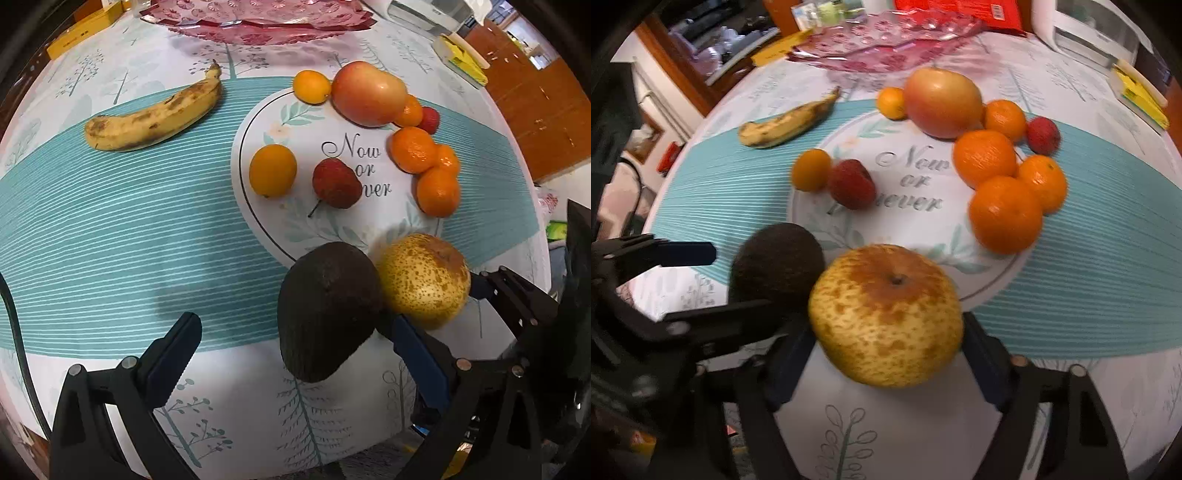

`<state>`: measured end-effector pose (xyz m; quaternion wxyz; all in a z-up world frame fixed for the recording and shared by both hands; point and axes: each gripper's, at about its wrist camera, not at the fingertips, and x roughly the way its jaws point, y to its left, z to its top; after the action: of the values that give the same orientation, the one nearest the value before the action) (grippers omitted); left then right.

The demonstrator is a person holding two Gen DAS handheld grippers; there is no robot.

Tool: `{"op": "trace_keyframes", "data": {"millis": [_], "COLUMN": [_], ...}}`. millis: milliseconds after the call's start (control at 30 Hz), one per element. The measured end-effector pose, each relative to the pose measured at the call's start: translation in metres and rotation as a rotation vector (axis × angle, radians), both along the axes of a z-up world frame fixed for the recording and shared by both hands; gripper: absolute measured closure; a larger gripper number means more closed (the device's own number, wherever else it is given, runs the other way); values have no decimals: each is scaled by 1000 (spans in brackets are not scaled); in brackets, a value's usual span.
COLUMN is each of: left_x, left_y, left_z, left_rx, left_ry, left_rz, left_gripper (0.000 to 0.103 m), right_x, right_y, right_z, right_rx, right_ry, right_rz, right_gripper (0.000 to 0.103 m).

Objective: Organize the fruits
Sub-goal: 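Grasp the avocado with the left tool while the right tool grasps the pear, then carry avocado and pear into the pink bowl and open both tools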

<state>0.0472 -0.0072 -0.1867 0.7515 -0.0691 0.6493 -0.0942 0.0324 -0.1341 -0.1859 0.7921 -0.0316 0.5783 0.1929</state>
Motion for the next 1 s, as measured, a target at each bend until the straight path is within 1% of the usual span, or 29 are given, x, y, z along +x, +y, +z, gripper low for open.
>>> {"op": "trace_keyframes", "data": {"millis": [100, 167, 233, 300, 367, 433, 467, 500, 533, 667, 800, 867, 967, 1000], "left_x": [3, 4, 6, 6, 3, 3, 2, -3, -4, -6, -9, -13, -21, -24], "left_y": [-1, -3, -6, -9, -8, -10, -12, -14, -15, -22, -20, -17, -15, -14], "left_z": [-5, -9, -13, -17, -17, -21, -20, -16, -16, -12, -4, 9, 43, 60], "left_rx": [-4, -14, -17, -16, -14, -22, -12, -15, -24, 22, 50, 63, 139, 167], "left_ry": [12, 22, 33, 39, 47, 71, 60, 54, 51, 28, 23, -8, -103, -143], "left_rz": [21, 37, 54, 63, 73, 80, 83, 80, 77, 72, 122, 140, 133, 131], "left_gripper": [1, 8, 9, 13, 22, 28, 34, 38, 45, 45, 46, 46, 46, 46], "right_x": [-1, -2, -2, -2, -2, -2, -2, -2, -2, -6, -7, -7, -3, -1], "right_y": [-4, -8, -16, -25, -33, -38, -41, -43, -45, -49, -49, -50, -50, -50], "right_z": [1, 2, 3, 5, 8, 11, 12, 14, 15, 22, 34, 44, 64, 72], "right_rx": [-12, -20, -19, -18, -24, -31, -33, -33, -33, -41, -36, -29, -14, -10], "right_ry": [-14, -15, -10, -10, -17, -26, -28, -30, -34, -51, -73, -94, -135, -151], "right_rz": [21, 26, 20, 11, 5, 2, 2, 3, 7, 29, 57, 69, 90, 95], "right_gripper": [30, 30, 30, 30, 30, 30, 30, 30, 30, 30, 30, 30, 30, 30]}}
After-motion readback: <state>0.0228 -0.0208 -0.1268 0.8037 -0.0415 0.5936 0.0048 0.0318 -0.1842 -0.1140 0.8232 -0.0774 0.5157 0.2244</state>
